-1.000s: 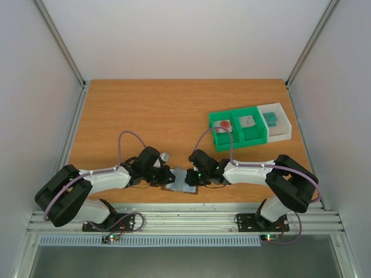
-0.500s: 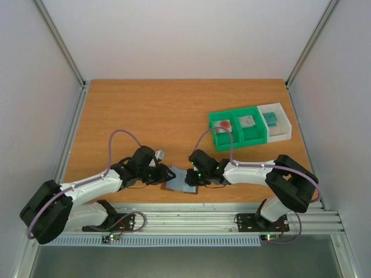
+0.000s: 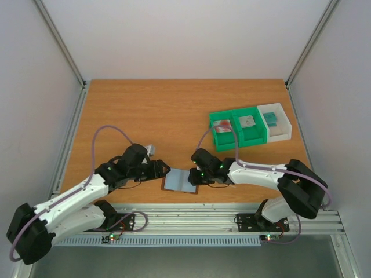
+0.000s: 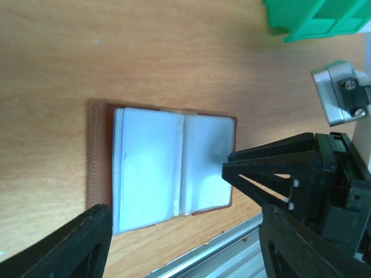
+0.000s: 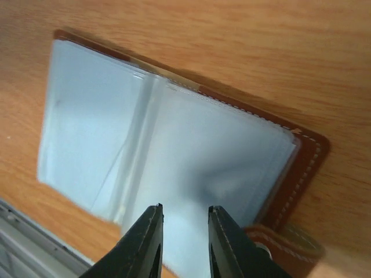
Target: Take the credit cards out of the card holder
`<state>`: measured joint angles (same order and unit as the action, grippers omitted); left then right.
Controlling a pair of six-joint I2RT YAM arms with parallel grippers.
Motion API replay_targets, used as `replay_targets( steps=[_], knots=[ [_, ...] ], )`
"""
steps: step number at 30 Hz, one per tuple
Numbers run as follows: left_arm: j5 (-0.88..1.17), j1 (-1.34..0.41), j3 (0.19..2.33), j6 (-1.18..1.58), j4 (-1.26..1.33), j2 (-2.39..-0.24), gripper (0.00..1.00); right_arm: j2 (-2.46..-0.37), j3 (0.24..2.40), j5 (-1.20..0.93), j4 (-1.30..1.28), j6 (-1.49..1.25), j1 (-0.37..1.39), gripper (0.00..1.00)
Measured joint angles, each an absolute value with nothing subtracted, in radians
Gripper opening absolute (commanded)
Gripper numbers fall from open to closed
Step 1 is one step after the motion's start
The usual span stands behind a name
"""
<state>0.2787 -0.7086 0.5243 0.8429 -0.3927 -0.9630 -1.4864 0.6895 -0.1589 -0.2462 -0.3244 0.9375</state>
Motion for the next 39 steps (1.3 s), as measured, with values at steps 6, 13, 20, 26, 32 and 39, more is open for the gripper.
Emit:
replay_targets(
  steps=[6,13,20,26,32,39],
  knots=[
    [0.159,-0.709,0.641,0.791,-0.586,-0.828,0.99,-1.326,0.762,-0.092,-0.393,-0.287,0.938,0.67],
    [0.012,-0.709,0.854,0.722,-0.838,-0.719,0.99,-1.140,0.931,0.028,-0.603,-0.244,0.938,0.98],
    [-0.125,-0.709,1.056,0.659,-1.023,-0.638,0.99,-0.993,1.112,0.145,-0.791,-0.202,0.938,0.99],
    [-0.188,-0.709,1.201,0.614,-1.122,-0.592,0.99,-0.916,1.178,0.203,-0.892,-0.197,0.938,0.98],
    [-0.218,-0.709,1.239,0.588,-1.162,-0.525,0.99,-0.873,1.195,0.248,-0.963,-0.199,0.938,0.98],
    [-0.218,-0.709,1.231,0.579,-1.162,-0.477,0.99,-0.837,1.202,0.275,-0.992,-0.206,0.938,0.99]
  ],
)
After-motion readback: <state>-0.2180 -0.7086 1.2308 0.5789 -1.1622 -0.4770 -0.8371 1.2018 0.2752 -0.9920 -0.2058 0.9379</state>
